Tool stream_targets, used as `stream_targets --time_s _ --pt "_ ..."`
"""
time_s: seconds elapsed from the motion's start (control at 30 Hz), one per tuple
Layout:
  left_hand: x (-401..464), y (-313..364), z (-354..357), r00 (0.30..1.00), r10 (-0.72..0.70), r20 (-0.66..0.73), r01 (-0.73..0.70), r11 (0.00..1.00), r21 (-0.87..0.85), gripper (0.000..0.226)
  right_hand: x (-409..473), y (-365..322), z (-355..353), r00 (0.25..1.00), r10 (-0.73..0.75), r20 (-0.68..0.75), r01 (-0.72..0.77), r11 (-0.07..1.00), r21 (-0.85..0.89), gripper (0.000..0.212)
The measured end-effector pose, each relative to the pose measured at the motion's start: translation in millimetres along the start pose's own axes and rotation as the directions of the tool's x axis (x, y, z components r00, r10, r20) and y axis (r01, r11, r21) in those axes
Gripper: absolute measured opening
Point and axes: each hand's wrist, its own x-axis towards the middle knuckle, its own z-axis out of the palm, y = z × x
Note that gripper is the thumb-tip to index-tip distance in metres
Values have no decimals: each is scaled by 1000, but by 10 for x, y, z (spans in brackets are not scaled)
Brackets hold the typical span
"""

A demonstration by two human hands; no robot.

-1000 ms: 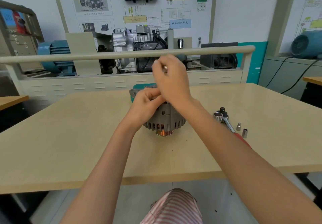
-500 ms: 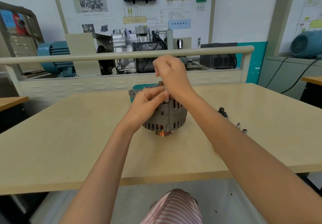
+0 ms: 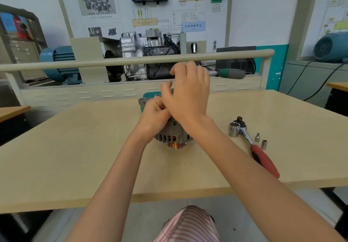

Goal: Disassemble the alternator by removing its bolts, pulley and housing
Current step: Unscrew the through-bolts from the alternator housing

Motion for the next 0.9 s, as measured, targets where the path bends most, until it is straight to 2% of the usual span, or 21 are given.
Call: stream_targets --time_s 0.07,0.13,0.17,0.23,0.3,0.37,0.47,0.5,0.53,0.6,0.67,0.7,0.73,0.77,0.8,0.83,0.9 --pt "-4 -3 12 1000 2 -14 -2 1000 -7 58 20 -35 -25 1000 20 18 -20 1000 12 23" --pt "-7 5 20 1000 14 0 -14 1000 -21 56 92 -52 -55 999 49 17 -52 970 237 21" --pt "-8 11 23 1000 21 15 -20 999 -34 52 136 -47 -60 997 69 30 -75 921 381 25" --pt "-6 27 28 999 27 43 -24 998 -58 35 222 -18 -76 982 130 133 -186 748 637 35" --pt "2 24 22 998 19 57 -15 998 -61 22 287 43 -79 941 169 295 -340 499 797 45" --pt "8 20 12 998 11 68 -7 998 -57 17 340 123 -58 897 156 414 -442 278 853 52" --pt "14 21 2 998 7 58 -3 997 -72 17 366 137 -34 872 132 471 -483 70 873 57" --pt "12 22 0 999 8 45 -4 997 -77 17 347 114 -31 879 135 456 -468 70 881 57" --pt "8 23 -1 999 10 30 -8 997 -79 18 312 82 -28 899 141 415 -433 135 891 56" --pt "-7 28 -1 1000 23 11 -22 997 -79 23 208 15 -20 953 135 272 -303 416 857 44" --pt "-8 11 3 999 33 -8 -34 997 -63 45 111 -15 -12 992 96 77 -123 746 654 28" --pt "-4 -2 2 999 21 -26 -22 999 -47 54 71 -32 -17 997 72 8 -67 874 481 21" --pt "-1 -12 0 999 4 -45 -6 999 -32 59 34 -50 -22 998 51 -27 -41 954 296 17" --pt "1 -21 0 998 -10 -62 9 1000 -24 60 -1 -69 -24 999 39 -34 -33 988 151 18" --pt "5 -28 -3 997 -20 -75 18 1000 -25 59 -24 -93 -24 999 37 -33 -34 996 78 20" --pt "6 -31 -1 996 -25 -81 23 999 -26 58 -30 -119 -33 998 46 -38 -43 997 70 22" --pt "1 -25 4 997 -24 -77 22 999 -24 59 1 -147 -52 996 76 -48 -65 980 189 22"
